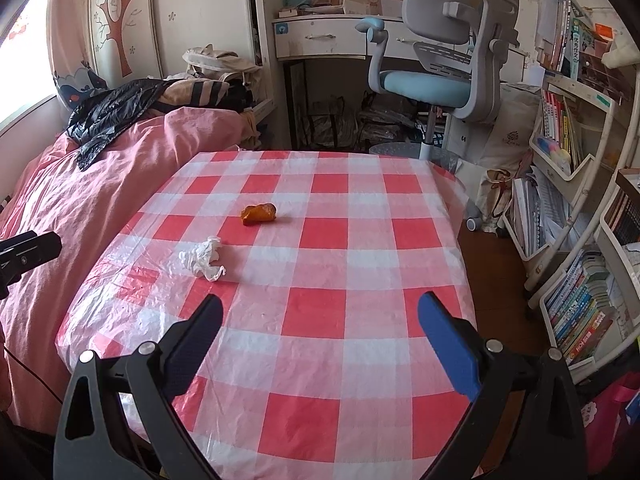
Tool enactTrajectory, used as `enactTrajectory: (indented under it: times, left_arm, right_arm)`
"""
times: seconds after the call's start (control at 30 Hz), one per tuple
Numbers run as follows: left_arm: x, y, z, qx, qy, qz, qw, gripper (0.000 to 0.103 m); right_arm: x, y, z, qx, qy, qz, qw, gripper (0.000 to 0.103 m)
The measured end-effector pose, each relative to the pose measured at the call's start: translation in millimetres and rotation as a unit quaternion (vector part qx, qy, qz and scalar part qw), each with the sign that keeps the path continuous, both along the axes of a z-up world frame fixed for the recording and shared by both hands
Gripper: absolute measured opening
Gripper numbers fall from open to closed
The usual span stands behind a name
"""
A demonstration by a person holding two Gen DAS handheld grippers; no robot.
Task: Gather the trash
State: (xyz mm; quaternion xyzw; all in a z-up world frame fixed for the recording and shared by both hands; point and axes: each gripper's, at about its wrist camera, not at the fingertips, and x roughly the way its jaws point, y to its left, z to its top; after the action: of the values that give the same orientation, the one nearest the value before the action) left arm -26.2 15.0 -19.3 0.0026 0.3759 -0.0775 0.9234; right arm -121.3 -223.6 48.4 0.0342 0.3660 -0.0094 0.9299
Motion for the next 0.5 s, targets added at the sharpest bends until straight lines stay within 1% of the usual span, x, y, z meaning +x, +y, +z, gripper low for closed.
enactTrajectory:
  times: [0.3, 0.5]
  left_arm:
    - [3, 1, 1, -0.004, 0.0, 0.001, 1.0, 0.096]
    - [11, 5, 3, -0.014, 0.001, 0.006, 0.9999, 0.096]
  right_arm:
    - [7, 5, -3, -0.007, 0.009, 0.005, 1.0, 0.094]
    - [15, 9, -7, -0.01, 0.021, 0.011, 1.0, 0.094]
